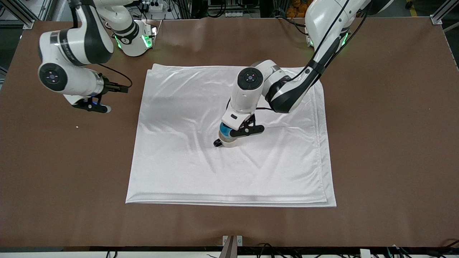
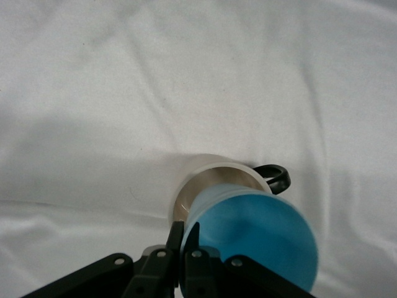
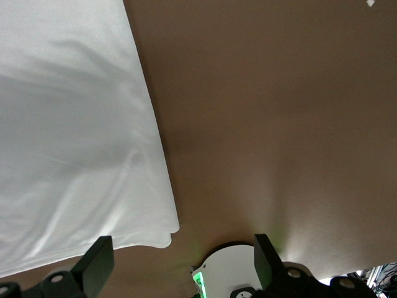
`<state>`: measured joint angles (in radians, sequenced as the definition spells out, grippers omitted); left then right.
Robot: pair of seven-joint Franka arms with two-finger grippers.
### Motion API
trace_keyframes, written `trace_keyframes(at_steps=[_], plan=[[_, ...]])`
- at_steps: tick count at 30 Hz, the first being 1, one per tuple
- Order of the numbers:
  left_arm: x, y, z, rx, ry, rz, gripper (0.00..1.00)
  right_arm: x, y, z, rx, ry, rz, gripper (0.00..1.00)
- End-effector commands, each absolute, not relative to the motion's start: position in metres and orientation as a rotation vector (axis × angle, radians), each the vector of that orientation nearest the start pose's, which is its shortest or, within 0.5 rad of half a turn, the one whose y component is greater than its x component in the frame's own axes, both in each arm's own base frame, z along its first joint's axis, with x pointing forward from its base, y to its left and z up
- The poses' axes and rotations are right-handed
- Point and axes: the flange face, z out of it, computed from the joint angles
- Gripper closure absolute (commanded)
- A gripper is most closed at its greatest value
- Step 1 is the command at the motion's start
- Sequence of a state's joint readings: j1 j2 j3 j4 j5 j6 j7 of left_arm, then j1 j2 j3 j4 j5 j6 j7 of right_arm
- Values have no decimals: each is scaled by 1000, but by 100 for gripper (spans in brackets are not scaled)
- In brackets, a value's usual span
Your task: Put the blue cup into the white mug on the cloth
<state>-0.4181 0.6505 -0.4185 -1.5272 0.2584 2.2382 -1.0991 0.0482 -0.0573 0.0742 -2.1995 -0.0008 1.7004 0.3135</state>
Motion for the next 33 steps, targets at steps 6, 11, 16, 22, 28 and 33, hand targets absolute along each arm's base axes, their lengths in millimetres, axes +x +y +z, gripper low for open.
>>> trace_keyframes(at_steps=[6,11,16,22,28,33], plan=[[525,-497,307,-3227,-323,-115,100,494,35,450,-3119,150,558,0],[528,-493,305,-3220,-315,-130,0,509,16,488,-3109,34,452,0],[527,-495,310,-3213,-282,-167,0,519,16,526,-3116,33,347,0],[529,-486,362,-3225,-303,-248,0,538,16,555,-3117,31,262,0],[519,-464,431,-3146,-325,-265,0,560,16,556,-3112,56,272,0],[523,-430,472,-3083,-311,-262,0,585,15,557,-3108,53,242,0]])
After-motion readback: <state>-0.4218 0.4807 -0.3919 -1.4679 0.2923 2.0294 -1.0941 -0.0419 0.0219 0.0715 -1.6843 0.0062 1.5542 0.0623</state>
